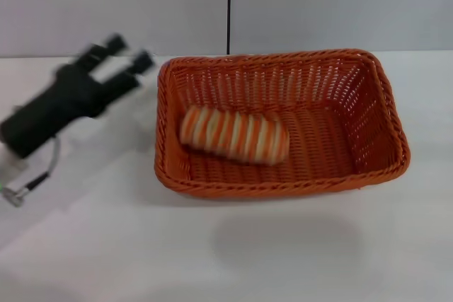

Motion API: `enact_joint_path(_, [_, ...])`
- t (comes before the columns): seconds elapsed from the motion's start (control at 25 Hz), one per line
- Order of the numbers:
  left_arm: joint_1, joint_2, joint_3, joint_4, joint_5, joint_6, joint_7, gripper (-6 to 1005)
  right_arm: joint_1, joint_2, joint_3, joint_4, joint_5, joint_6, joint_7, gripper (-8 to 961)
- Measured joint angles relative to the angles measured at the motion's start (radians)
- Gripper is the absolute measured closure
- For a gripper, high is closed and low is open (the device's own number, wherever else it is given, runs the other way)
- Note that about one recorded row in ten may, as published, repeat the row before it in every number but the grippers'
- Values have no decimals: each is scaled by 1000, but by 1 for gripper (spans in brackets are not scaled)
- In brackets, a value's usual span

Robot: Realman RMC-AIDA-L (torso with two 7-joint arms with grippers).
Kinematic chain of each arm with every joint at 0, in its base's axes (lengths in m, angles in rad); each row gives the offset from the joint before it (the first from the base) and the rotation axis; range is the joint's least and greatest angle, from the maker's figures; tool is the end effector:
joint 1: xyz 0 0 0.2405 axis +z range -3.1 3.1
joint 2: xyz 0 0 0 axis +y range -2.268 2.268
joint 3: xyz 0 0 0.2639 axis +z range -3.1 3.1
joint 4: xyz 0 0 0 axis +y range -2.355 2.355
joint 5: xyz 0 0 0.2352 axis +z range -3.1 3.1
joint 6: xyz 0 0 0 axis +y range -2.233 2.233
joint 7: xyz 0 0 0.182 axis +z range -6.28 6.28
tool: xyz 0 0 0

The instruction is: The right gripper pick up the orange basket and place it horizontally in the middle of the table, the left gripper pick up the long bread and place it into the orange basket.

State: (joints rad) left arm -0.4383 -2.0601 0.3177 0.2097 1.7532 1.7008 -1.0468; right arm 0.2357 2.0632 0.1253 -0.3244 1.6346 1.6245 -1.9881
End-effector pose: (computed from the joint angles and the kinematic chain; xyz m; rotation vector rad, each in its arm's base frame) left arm -0.2899 0.3262 -0.0229 -2.1643 -0.7170 -1.3389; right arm 0.4146 0.2740 0.1089 -1.2905 0.7893 1.2621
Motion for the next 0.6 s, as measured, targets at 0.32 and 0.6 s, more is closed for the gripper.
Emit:
enact_joint_path(0.32, [171, -3, -248, -81, -288, 57, 149, 147, -9, 1, 9, 1, 5, -1, 0, 472])
enact_joint_path(0.6, [233, -3, -401, -135, -323, 119, 231, 165, -8, 1, 32, 2, 7, -16, -8, 473])
